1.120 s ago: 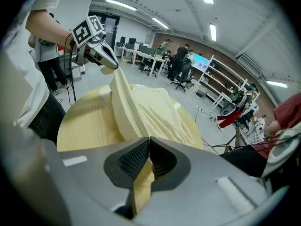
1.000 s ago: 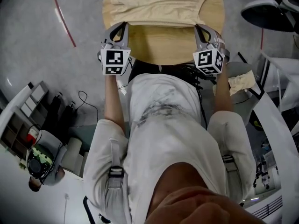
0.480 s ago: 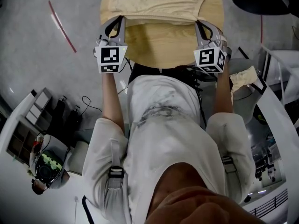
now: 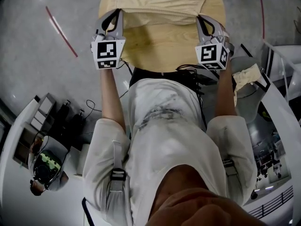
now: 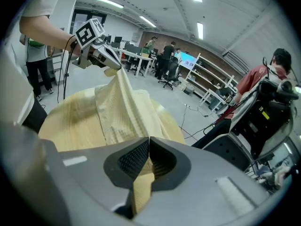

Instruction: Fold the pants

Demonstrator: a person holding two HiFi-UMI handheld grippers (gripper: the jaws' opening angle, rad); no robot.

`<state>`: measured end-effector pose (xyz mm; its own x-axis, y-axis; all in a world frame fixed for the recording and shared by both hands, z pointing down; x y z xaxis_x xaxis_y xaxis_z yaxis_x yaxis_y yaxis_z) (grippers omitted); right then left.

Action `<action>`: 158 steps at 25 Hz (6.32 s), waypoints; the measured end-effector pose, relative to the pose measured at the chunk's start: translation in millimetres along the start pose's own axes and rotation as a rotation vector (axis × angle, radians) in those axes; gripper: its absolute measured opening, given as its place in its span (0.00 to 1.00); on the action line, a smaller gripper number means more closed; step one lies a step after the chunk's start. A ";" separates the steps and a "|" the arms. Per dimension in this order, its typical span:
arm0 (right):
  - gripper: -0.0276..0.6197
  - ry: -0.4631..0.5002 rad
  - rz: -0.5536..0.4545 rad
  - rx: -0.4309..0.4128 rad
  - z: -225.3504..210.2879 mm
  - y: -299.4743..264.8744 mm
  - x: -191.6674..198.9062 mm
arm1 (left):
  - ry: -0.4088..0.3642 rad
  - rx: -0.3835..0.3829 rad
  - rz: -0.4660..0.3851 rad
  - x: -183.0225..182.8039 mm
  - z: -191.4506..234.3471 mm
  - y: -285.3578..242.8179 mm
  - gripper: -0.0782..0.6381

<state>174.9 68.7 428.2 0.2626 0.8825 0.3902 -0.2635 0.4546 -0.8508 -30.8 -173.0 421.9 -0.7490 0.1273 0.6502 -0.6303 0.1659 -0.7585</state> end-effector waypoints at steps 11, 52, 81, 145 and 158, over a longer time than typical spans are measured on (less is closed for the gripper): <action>0.07 -0.039 0.027 0.009 -15.1 -22.9 -11.9 | -0.023 0.025 -0.010 -21.5 28.3 -39.6 0.13; 0.07 -0.084 0.167 0.090 -58.5 -122.7 -21.4 | -0.055 0.034 0.045 -50.1 69.7 -185.5 0.14; 0.20 -0.072 0.134 0.241 -53.6 -107.7 -35.0 | 0.038 -0.031 -0.045 -52.5 74.8 -149.9 0.27; 0.05 -0.234 -0.433 0.245 124.4 245.7 85.5 | 0.018 0.031 -0.338 38.7 -282.6 194.2 0.12; 0.05 -0.206 -0.475 0.263 108.4 296.9 152.7 | 0.040 0.007 -0.378 27.3 -355.6 211.1 0.12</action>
<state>36.2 351.5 273.4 0.2294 0.5680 0.7904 -0.3898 0.7977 -0.4602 -111.6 213.3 295.2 -0.4543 0.0967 0.8856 -0.8622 0.2023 -0.4644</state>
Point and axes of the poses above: the fingertips, and each gripper's own axes: y backward along the fingers, z to its left, x out of its underside, the point moved 9 cm from there along y, backward along the fingers, and after that the axes turned 13 degrees about z, right-handed, at the moved point
